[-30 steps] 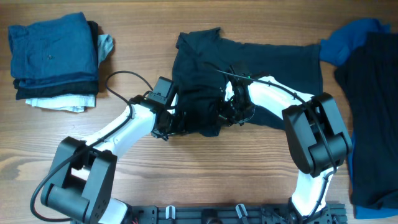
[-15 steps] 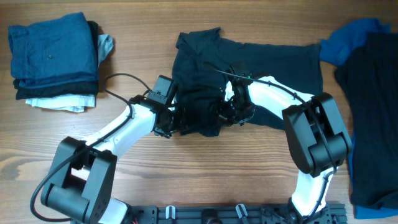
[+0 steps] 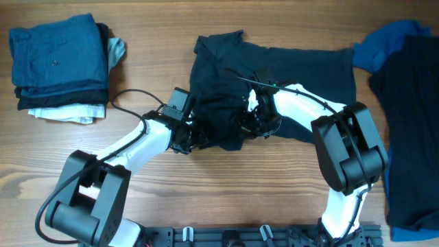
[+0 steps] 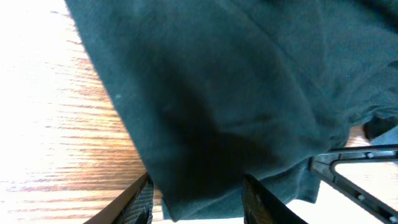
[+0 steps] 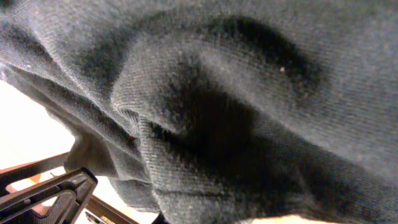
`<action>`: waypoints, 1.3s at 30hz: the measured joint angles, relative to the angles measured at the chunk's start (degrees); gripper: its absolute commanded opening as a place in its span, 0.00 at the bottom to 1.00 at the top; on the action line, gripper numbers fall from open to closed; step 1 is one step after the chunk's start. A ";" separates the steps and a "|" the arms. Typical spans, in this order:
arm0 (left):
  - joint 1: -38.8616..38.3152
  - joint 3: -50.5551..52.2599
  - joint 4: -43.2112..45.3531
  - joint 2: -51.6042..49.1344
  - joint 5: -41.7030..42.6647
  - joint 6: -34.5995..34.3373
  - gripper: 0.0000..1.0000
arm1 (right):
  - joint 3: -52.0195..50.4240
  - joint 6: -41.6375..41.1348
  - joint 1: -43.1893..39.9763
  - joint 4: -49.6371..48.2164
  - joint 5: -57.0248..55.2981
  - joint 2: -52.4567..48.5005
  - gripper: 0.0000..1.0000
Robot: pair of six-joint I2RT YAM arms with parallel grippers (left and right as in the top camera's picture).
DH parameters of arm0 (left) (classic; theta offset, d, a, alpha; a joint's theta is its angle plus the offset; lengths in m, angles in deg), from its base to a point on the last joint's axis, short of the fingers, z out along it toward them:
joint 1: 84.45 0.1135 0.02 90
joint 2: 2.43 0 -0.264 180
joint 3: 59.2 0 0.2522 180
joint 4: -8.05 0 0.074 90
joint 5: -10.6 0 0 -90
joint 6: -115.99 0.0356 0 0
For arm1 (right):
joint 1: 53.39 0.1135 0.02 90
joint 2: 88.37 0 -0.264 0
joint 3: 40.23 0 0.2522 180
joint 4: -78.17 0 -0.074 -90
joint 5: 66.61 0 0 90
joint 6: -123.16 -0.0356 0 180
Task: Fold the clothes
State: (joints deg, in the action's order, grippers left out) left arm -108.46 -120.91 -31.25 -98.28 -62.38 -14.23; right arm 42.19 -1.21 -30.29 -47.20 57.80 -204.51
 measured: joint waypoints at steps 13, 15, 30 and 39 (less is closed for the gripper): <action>0.17 0.00 3.10 -0.20 2.14 -0.59 0.32 | 0.00 0.22 0.00 0.02 0.00 0.00 0.05; 0.26 0.00 3.10 -0.20 2.47 -0.63 0.32 | 0.00 0.22 0.00 0.02 0.00 0.00 0.05; 0.96 -0.26 4.39 -3.82 5.38 -0.81 0.04 | 0.00 0.22 0.00 0.00 0.02 0.00 0.04; 4.81 -0.28 -1.88 7.85 0.96 2.47 0.04 | 2.91 3.63 -4.35 2.95 -1.97 1.64 0.04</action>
State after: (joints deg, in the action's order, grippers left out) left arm -103.65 -121.19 -33.13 -90.43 -61.42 -11.76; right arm 45.10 2.42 -34.64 -44.25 55.83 -202.87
